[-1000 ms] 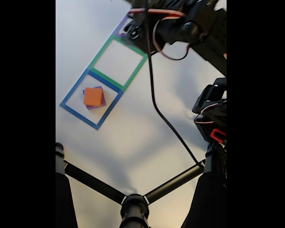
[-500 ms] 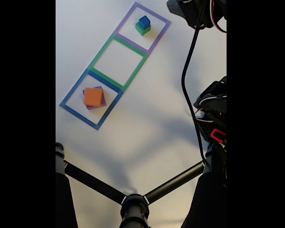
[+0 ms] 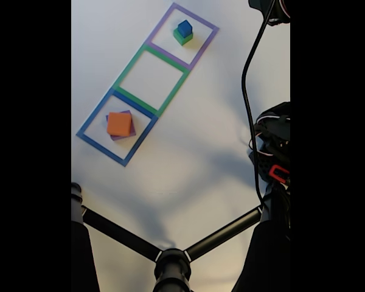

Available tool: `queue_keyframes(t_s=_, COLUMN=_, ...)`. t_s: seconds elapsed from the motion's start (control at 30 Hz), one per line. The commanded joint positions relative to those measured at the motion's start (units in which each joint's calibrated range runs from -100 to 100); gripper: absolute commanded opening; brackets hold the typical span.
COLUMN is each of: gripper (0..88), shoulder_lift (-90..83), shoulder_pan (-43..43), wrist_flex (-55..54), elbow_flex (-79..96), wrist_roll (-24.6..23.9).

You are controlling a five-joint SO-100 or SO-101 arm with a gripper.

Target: Tower of hanoi

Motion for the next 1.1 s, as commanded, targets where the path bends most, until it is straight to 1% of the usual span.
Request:
queue_keyframes(t_s=0.0, gripper=5.6, shoulder_lift=-4.24, shoulder_pan=-0.31, wrist_flex=-3.42, elbow_flex=5.77, wrist_roll=0.00)
queue_keyframes(t_s=0.03, gripper=7.7, shoulder_lift=-5.20, shoulder_pan=-0.85, wrist_flex=-5.36, elbow_flex=8.32, wrist_roll=0.00)
queue_keyframes(t_s=0.07, gripper=14.9, shoulder_lift=-6.33, shoulder_pan=-1.00, wrist_flex=-7.47, elbow_flex=11.59, wrist_roll=0.00)
queue_keyframes(t_s=0.1, gripper=18.4, shoulder_lift=-7.45, shoulder_pan=-0.77, wrist_flex=-9.08, elbow_flex=14.40, wrist_roll=0.00)
queue_keyframes(t_s=0.17, gripper=17.5, shoulder_lift=-9.45, shoulder_pan=0.22, wrist_flex=-12.48, elbow_flex=20.31, wrist_roll=0.00)
queue_keyframes(t_s=0.2, gripper=18.4, shoulder_lift=-10.01, shoulder_pan=0.45, wrist_flex=-15.24, elbow_flex=23.49, wrist_roll=0.00)
queue_keyframes(t_s=0.4, gripper=30.4, shoulder_lift=-14.50, shoulder_pan=1.36, wrist_flex=-36.44, elbow_flex=44.39, wrist_roll=0.00)
queue_keyframes(t_s=0.5, gripper=32.1, shoulder_lift=-15.30, shoulder_pan=1.36, wrist_flex=-46.07, elbow_flex=52.66, wrist_roll=0.00)
queue_keyframes(t_s=0.73, gripper=35.2, shoulder_lift=-12.18, shoulder_pan=-1.23, wrist_flex=-74.16, elbow_flex=70.92, wrist_roll=0.00)
queue_keyframes(t_s=0.9, gripper=38.1, shoulder_lift=-5.44, shoulder_pan=-3.44, wrist_flex=-92.53, elbow_flex=78.74, wrist_roll=0.00)
queue_keyframes(t_s=1.07, gripper=40.1, shoulder_lift=3.05, shoulder_pan=-4.58, wrist_flex=-106.53, elbow_flex=82.37, wrist_roll=0.00)
